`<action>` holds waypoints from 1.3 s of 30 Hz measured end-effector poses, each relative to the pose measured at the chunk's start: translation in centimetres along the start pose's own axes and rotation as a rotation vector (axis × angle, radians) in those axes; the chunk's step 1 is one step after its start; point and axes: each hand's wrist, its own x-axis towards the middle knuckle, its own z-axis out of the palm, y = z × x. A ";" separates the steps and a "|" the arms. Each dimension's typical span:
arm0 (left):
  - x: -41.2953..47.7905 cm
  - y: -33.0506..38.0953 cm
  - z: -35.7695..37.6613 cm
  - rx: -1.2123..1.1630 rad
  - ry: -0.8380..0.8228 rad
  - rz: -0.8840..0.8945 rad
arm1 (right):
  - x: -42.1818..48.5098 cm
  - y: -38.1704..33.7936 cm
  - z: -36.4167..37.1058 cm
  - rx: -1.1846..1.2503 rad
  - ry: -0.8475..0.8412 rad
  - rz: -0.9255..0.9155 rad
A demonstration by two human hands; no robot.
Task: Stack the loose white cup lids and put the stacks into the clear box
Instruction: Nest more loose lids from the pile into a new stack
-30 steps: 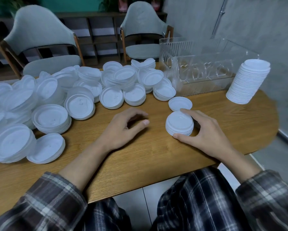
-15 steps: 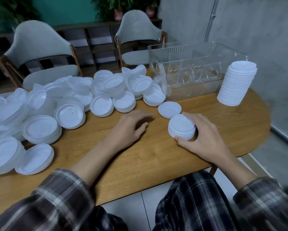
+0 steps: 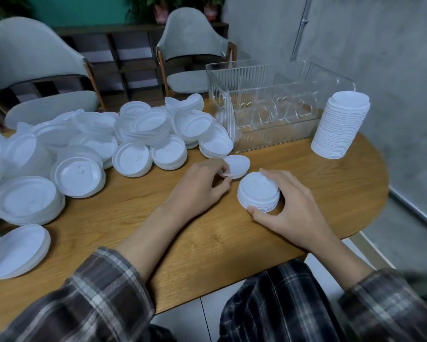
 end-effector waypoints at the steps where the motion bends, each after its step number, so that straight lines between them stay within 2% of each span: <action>1: -0.2 0.2 -0.3 -0.055 0.028 -0.031 | 0.0 0.0 0.0 -0.001 0.004 -0.001; 8: -1.1 1.9 -1.1 -0.606 0.182 -0.270 | -0.1 -0.3 -0.2 0.010 -0.003 -0.020; 12: -0.8 2.6 -0.9 -0.703 0.275 -0.363 | -0.2 -0.5 -0.2 0.012 -0.015 -0.023; 16: -0.8 3.0 -0.4 -0.807 0.198 -0.417 | -0.1 -0.8 -0.3 0.039 -0.032 -0.009; 22: -1.3 3.0 1.0 -0.649 0.118 -0.429 | -0.1 -0.8 -0.4 0.070 -0.038 -0.001; 28: -1.2 3.5 1.1 -0.470 0.193 -0.367 | -0.1 -0.6 -0.1 0.030 -0.029 -0.043; 35: -1.2 3.3 1.3 -0.375 0.206 -0.257 | -0.1 -0.6 0.1 0.027 -0.027 -0.050; 39: -1.4 3.8 1.1 -0.277 0.142 -0.164 | -0.1 -0.6 0.1 0.038 -0.011 -0.054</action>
